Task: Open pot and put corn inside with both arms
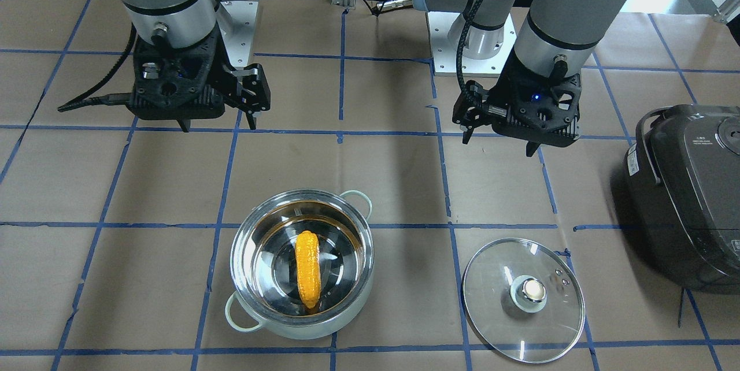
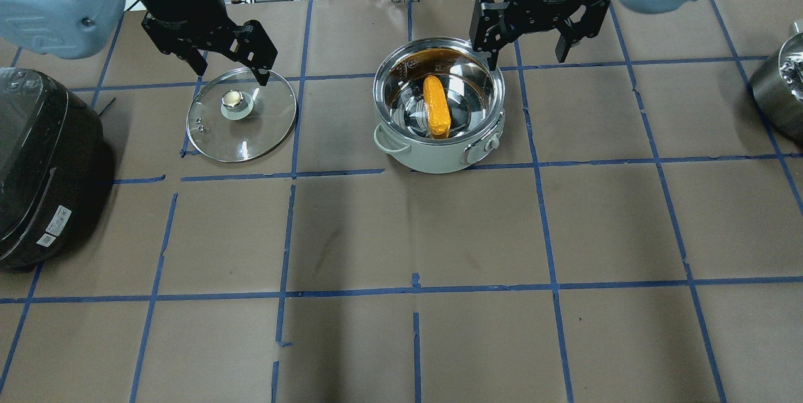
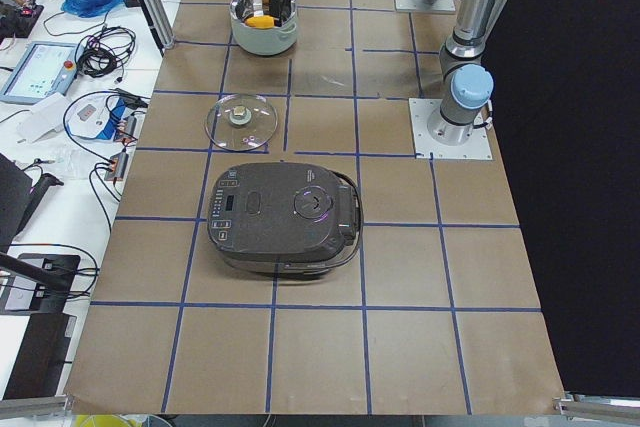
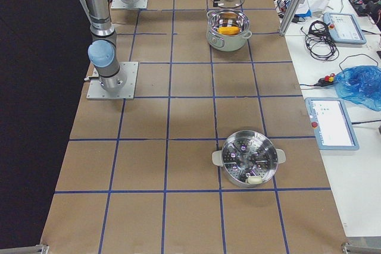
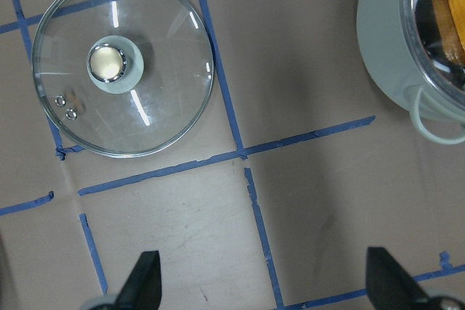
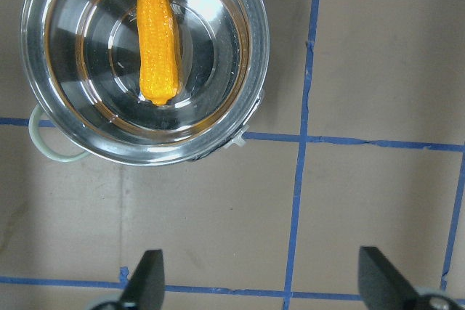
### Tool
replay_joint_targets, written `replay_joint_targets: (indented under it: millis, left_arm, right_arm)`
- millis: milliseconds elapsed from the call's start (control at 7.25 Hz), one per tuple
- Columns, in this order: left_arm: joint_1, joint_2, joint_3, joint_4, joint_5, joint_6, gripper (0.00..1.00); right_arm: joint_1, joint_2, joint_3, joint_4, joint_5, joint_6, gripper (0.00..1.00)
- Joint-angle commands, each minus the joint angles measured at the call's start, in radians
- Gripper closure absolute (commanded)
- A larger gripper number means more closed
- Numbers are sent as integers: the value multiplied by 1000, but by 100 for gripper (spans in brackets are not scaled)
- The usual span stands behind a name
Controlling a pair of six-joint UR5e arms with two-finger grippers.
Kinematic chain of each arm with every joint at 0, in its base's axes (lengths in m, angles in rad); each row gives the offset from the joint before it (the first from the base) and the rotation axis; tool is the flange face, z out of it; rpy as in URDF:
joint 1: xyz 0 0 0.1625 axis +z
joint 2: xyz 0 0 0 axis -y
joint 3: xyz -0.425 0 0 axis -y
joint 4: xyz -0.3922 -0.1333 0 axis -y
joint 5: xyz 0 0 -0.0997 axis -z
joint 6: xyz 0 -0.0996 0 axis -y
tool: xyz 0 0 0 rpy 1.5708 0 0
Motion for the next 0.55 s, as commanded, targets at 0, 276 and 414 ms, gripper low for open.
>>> replay_joint_targets:
  millis: [0,276,414]
  left_arm:
    - [2,5,-8,4,-10,0,0]
    - [1,16,-8,1,-7,-25,0]
    - [4,21,-9,-2,0,-67,0]
  right_arm:
    - [-84,-38,3,89,35,-5,7]
    - [-73,-42,-2,68,22,0,1]
    - [-73,-41,3,68,20,-5,0]
